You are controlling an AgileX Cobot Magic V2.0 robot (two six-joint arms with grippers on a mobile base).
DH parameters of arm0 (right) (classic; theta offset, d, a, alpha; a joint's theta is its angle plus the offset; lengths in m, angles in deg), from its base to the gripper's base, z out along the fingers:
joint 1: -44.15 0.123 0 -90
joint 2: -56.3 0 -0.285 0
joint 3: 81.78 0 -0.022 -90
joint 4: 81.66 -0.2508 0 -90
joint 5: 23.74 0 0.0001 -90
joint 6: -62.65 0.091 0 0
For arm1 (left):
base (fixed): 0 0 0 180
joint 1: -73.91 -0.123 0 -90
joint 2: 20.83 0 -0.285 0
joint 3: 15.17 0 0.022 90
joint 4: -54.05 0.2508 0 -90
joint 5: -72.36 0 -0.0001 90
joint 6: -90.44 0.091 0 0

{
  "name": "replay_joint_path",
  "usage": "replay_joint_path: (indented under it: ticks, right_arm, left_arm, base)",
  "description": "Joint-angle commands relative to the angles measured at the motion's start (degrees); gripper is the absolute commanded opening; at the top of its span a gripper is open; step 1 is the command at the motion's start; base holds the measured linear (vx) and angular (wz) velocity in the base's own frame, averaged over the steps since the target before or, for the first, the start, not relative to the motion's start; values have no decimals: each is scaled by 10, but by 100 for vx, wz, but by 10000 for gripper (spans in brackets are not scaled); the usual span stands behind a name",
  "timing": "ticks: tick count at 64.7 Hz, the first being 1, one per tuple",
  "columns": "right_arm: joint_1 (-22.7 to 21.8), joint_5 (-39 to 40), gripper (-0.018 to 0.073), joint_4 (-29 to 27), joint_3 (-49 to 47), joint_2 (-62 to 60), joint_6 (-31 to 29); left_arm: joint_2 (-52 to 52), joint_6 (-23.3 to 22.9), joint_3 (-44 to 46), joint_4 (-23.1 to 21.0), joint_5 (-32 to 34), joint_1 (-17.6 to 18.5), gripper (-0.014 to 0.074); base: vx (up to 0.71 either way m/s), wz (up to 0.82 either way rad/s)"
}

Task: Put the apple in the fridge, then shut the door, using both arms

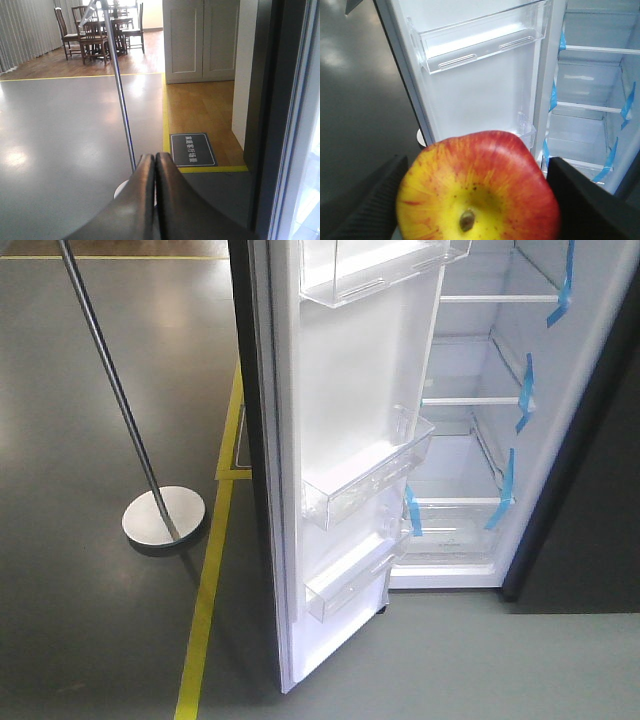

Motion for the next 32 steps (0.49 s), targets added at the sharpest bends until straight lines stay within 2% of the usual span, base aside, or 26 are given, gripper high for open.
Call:
replay_joint_path:
  ticks: [1,32]
  right_arm:
    - [-3,40,185,-17,-16,-6,-3]
    - [-3,40,185,-17,-16,-6,-3]
  left_arm:
    - [-4,-4,12,-1,39,5,-6]
    - [-4,-4,12,-1,39,5,-6]
  base:
    - [11,-2]
    - [10,-1]
